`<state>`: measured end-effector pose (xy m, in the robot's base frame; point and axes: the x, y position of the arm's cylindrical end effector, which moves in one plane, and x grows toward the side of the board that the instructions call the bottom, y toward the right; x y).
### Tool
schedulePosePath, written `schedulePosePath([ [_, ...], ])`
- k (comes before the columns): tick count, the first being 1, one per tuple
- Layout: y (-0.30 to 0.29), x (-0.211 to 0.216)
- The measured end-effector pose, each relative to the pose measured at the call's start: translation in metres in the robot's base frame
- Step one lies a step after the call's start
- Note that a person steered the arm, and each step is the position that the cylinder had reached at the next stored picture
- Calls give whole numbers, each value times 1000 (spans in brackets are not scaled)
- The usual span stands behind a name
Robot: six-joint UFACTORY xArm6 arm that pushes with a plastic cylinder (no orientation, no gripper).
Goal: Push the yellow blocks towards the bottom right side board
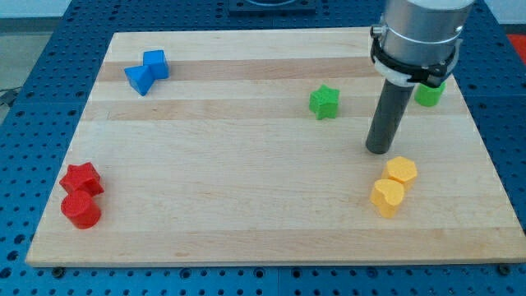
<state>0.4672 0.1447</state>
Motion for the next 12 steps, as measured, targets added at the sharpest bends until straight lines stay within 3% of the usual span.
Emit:
schedulePosePath([
  [2, 25, 27],
  [5, 53, 31],
  [6, 4, 1],
  [7, -62, 1],
  [8, -75, 49],
  [9, -75, 74],
  [12, -9, 66],
])
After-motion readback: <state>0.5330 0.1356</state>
